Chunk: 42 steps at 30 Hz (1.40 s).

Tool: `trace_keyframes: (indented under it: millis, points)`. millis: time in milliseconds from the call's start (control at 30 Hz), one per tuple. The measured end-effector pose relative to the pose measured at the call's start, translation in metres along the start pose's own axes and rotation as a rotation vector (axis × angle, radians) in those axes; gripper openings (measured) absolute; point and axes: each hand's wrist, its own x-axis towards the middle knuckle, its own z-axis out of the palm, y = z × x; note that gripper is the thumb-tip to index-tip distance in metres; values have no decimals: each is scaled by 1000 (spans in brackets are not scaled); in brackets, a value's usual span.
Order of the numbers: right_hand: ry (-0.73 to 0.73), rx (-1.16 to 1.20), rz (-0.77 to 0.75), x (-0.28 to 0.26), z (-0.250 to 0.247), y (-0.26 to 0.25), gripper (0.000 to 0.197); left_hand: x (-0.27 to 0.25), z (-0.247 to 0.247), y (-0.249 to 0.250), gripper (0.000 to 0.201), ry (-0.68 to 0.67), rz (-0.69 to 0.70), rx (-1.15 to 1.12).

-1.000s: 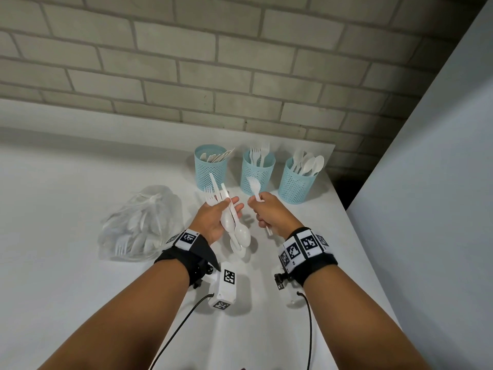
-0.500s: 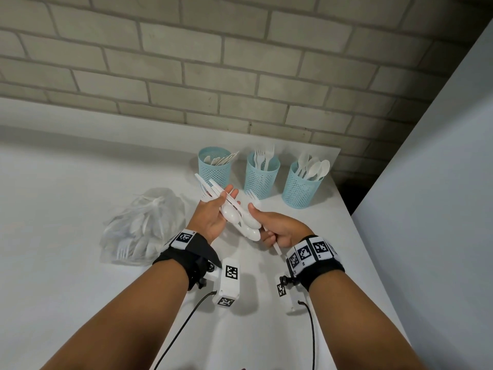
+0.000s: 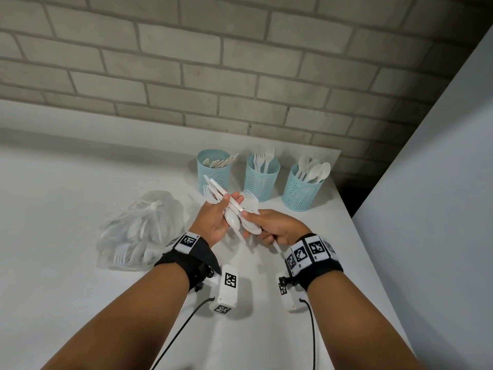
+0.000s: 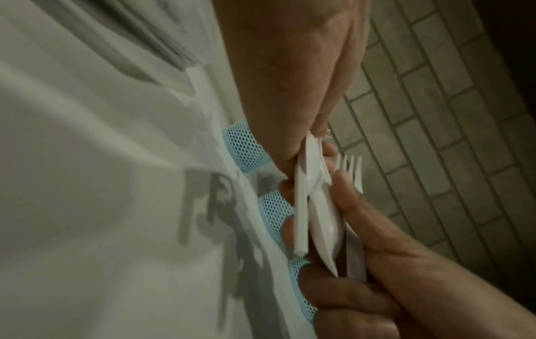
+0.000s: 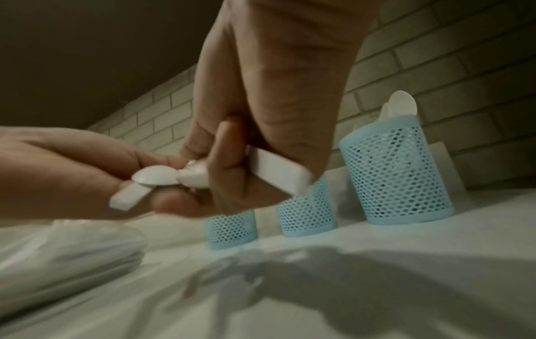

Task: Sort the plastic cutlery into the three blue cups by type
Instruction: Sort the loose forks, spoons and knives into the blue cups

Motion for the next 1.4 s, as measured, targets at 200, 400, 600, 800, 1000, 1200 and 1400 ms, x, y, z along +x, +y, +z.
trace_keyframes:
  millis: [200, 400, 600, 800, 1000, 1200, 1400]
  points:
    - [382, -62, -167, -11, -7, -19, 31, -4, 3, 2, 15, -56, -22, 214]
    - [397, -233, -589, -11, -9, -42, 34, -14, 8, -3, 19, -174, -196, 589]
    - [262, -299, -434, -8, -15, -42, 5, -18, 14, 2, 10, -274, -271, 640]
    - [386, 29, -369, -4, -29, -40, 9, -20, 17, 2, 10, -283, -296, 748]
    - [350, 26, -279, 6, -31, -45, 17, -19, 19, 0, 11, -295, -306, 745]
    - [473, 697, -468, 16, -56, -76, 14, -10, 17, 2, 10, -175, -250, 672]
    - [630, 904, -643, 32, -75, -109, 14, -3, 17, 5, 11, -106, -188, 558]
